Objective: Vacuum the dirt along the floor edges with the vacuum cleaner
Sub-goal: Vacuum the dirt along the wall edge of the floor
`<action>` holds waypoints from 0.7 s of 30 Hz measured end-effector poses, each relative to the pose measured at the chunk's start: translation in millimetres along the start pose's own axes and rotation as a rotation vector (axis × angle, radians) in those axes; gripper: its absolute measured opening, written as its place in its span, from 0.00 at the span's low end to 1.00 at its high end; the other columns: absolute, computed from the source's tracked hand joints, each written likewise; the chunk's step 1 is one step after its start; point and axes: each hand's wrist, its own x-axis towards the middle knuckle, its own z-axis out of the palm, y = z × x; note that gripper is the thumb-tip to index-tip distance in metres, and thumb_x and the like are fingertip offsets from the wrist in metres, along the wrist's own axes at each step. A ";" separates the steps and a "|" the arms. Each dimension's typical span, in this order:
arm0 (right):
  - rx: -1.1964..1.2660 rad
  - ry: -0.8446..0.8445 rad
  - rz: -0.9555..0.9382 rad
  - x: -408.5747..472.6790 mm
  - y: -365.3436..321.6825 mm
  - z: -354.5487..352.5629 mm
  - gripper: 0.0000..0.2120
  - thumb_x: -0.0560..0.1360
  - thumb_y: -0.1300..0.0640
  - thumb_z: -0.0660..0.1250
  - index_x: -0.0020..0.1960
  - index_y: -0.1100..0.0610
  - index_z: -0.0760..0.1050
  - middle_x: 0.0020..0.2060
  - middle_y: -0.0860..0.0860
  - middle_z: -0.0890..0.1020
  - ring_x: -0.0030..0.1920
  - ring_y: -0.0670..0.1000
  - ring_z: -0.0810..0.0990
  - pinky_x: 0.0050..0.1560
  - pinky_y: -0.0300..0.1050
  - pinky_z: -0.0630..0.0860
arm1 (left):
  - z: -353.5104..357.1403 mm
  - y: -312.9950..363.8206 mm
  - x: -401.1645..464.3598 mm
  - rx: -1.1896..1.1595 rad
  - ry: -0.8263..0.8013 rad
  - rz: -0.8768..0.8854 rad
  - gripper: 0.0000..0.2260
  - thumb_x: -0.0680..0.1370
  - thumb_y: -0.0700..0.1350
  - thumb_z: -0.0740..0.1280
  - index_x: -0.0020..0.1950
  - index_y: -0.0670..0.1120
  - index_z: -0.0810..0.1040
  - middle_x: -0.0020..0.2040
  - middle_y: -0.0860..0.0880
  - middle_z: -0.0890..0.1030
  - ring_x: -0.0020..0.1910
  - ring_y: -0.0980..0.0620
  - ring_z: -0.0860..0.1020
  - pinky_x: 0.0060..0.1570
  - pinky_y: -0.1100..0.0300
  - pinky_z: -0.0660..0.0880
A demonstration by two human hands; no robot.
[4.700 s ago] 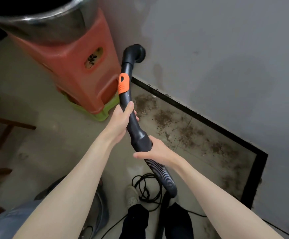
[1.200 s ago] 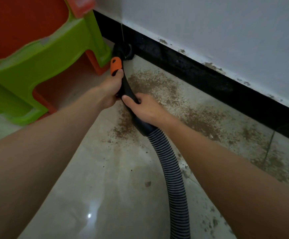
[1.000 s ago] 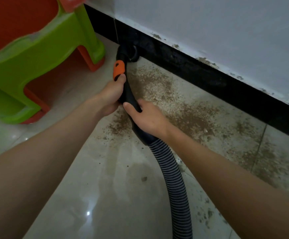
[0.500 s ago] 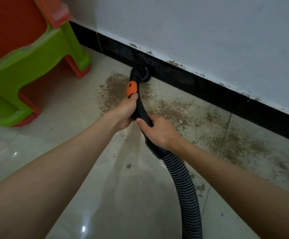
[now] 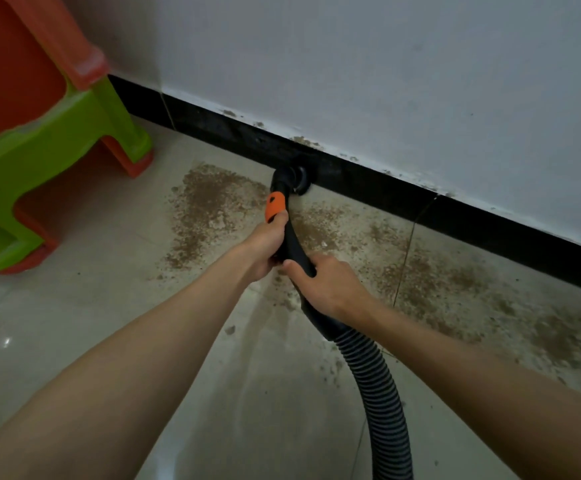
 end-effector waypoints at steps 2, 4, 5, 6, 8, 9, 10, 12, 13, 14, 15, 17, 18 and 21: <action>0.030 0.022 -0.013 -1.1 -6.0 3.2 0.19 0.79 0.39 0.58 0.41 0.52 0.71 0.34 0.51 0.80 0.33 0.52 0.79 0.35 0.47 0.77 | -5.2 3.4 -1.9 0.018 0.013 0.030 0.16 0.83 0.53 0.55 0.58 0.41 0.69 0.45 0.46 0.75 0.42 0.50 0.75 0.35 0.60 0.72; 0.050 0.035 -0.039 0.7 -17.7 10.5 0.18 0.79 0.38 0.58 0.42 0.52 0.72 0.36 0.52 0.81 0.36 0.53 0.81 0.39 0.50 0.80 | -18.1 9.0 -3.6 0.032 0.027 0.074 0.16 0.83 0.53 0.55 0.61 0.41 0.68 0.44 0.46 0.75 0.42 0.50 0.75 0.35 0.60 0.72; 0.049 0.035 -0.054 2.5 -25.9 15.4 0.18 0.79 0.38 0.58 0.43 0.52 0.72 0.36 0.52 0.81 0.37 0.53 0.81 0.40 0.50 0.80 | -27.7 12.0 -4.1 0.038 0.056 0.091 0.18 0.83 0.53 0.55 0.62 0.40 0.68 0.44 0.46 0.74 0.41 0.50 0.75 0.35 0.60 0.72; 0.053 0.028 -0.066 5.0 -35.1 21.2 0.18 0.78 0.37 0.57 0.44 0.51 0.72 0.37 0.51 0.81 0.37 0.53 0.81 0.40 0.50 0.80 | -38.8 15.0 -4.5 0.047 0.096 0.102 0.19 0.83 0.53 0.55 0.64 0.39 0.68 0.43 0.46 0.74 0.40 0.50 0.75 0.35 0.60 0.72; 0.080 -0.006 -0.085 12.6 -57.0 35.5 0.18 0.78 0.37 0.58 0.44 0.51 0.71 0.37 0.51 0.80 0.37 0.53 0.80 0.37 0.48 0.78 | -64.5 20.0 -4.6 0.078 0.209 0.115 0.22 0.82 0.54 0.56 0.65 0.38 0.68 0.45 0.45 0.75 0.39 0.50 0.74 0.35 0.59 0.71; 0.092 -0.027 -0.098 17.7 -69.2 43.6 0.17 0.78 0.37 0.58 0.43 0.51 0.71 0.36 0.51 0.80 0.36 0.52 0.80 0.35 0.47 0.76 | -78.9 21.5 -4.0 0.094 0.277 0.126 0.23 0.82 0.55 0.56 0.66 0.38 0.68 0.47 0.44 0.76 0.39 0.50 0.74 0.35 0.59 0.71; 0.100 -0.052 -0.117 23.8 -81.3 52.1 0.18 0.78 0.37 0.58 0.41 0.51 0.70 0.35 0.51 0.79 0.35 0.52 0.79 0.32 0.46 0.74 | -93.8 23.0 -2.5 0.104 0.337 0.145 0.23 0.82 0.56 0.56 0.66 0.38 0.69 0.47 0.44 0.76 0.38 0.50 0.74 0.35 0.58 0.71; 0.129 -0.109 -0.164 35.7 -103.2 68.5 0.19 0.79 0.38 0.59 0.40 0.52 0.70 0.34 0.51 0.77 0.34 0.52 0.78 0.30 0.45 0.69 | -124.0 25.5 1.7 0.091 0.421 0.180 0.24 0.82 0.56 0.55 0.67 0.39 0.68 0.46 0.44 0.74 0.41 0.48 0.74 0.39 0.56 0.73; 0.152 -0.138 -0.185 41.1 -112.2 75.5 0.19 0.79 0.38 0.59 0.39 0.53 0.70 0.33 0.51 0.77 0.34 0.52 0.77 0.30 0.45 0.68 | -137.9 26.8 3.7 0.082 0.446 0.189 0.24 0.82 0.57 0.54 0.68 0.39 0.68 0.47 0.44 0.74 0.43 0.47 0.74 0.43 0.55 0.73; 0.175 -0.166 -0.196 45.6 -119.2 82.1 0.20 0.79 0.38 0.59 0.40 0.54 0.71 0.34 0.52 0.77 0.34 0.53 0.78 0.32 0.45 0.70 | -150.1 28.1 5.2 0.077 0.462 0.192 0.25 0.82 0.57 0.54 0.69 0.39 0.67 0.48 0.44 0.73 0.43 0.47 0.74 0.45 0.54 0.73; 0.193 -0.194 -0.196 49.3 -124.6 88.2 0.21 0.79 0.37 0.59 0.41 0.55 0.72 0.36 0.54 0.79 0.36 0.54 0.79 0.34 0.46 0.72 | -160.8 29.2 6.3 0.076 0.475 0.193 0.25 0.82 0.57 0.55 0.69 0.39 0.67 0.48 0.43 0.74 0.44 0.46 0.75 0.44 0.54 0.72; 0.231 -0.258 -0.160 53.7 -129.2 100.3 0.24 0.78 0.36 0.59 0.45 0.57 0.75 0.41 0.56 0.82 0.40 0.55 0.81 0.40 0.49 0.76 | -177.6 30.7 8.6 0.082 0.512 0.190 0.25 0.82 0.57 0.55 0.69 0.38 0.68 0.55 0.40 0.77 0.51 0.42 0.78 0.44 0.54 0.72; 0.260 -0.287 -0.130 55.1 -128.7 106.2 0.24 0.78 0.36 0.59 0.47 0.58 0.77 0.43 0.56 0.83 0.42 0.55 0.82 0.42 0.49 0.76 | -183.2 30.8 10.2 0.081 0.523 0.183 0.25 0.82 0.57 0.55 0.69 0.38 0.68 0.59 0.39 0.77 0.56 0.41 0.77 0.45 0.54 0.72; 0.335 -0.294 -0.073 58.1 -123.9 120.1 0.23 0.77 0.36 0.61 0.47 0.56 0.77 0.41 0.52 0.83 0.40 0.51 0.81 0.39 0.44 0.73 | -193.1 26.5 16.7 0.050 0.494 0.152 0.25 0.82 0.56 0.55 0.70 0.39 0.66 0.63 0.39 0.75 0.56 0.43 0.76 0.49 0.54 0.72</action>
